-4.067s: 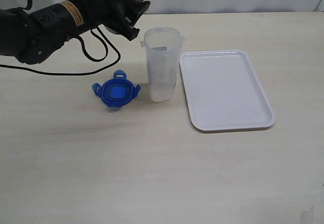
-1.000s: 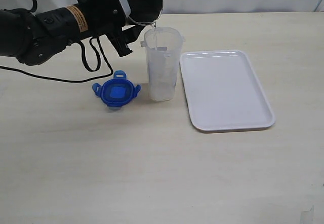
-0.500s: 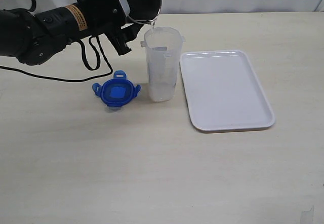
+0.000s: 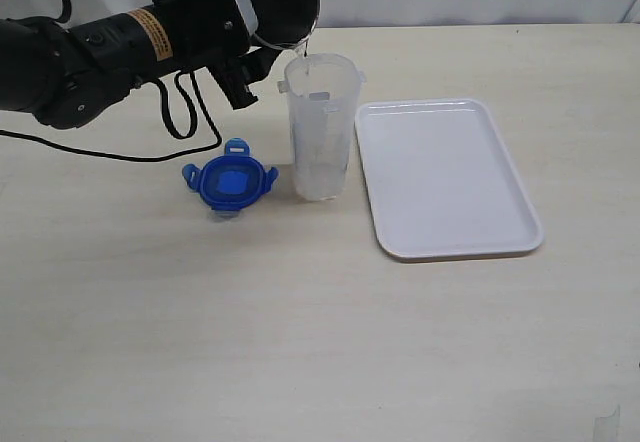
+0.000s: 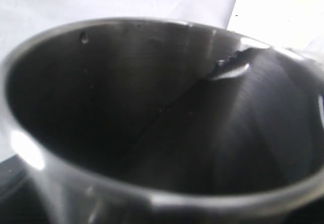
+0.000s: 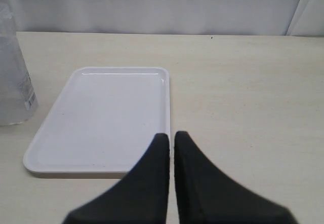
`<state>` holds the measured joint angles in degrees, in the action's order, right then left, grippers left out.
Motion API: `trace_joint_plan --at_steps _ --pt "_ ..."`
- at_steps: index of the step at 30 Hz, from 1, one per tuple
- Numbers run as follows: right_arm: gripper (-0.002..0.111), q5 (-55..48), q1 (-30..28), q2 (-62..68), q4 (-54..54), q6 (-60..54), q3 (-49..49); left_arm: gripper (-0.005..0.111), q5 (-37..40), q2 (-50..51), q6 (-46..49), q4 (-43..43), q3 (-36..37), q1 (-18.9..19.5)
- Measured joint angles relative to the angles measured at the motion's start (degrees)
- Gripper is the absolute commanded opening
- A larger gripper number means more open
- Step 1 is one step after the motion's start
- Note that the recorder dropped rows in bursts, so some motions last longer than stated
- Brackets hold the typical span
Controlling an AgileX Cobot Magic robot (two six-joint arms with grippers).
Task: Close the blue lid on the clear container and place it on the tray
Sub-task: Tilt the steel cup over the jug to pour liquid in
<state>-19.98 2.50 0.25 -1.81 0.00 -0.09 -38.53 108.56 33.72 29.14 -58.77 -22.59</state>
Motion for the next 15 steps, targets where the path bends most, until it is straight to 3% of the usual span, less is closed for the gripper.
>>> trace_joint_plan --at_steps 15 --pt "0.004 0.00 0.00 0.00 0.00 0.00 0.00 0.000 0.00 0.00 2.56 -0.44 0.00 0.00"
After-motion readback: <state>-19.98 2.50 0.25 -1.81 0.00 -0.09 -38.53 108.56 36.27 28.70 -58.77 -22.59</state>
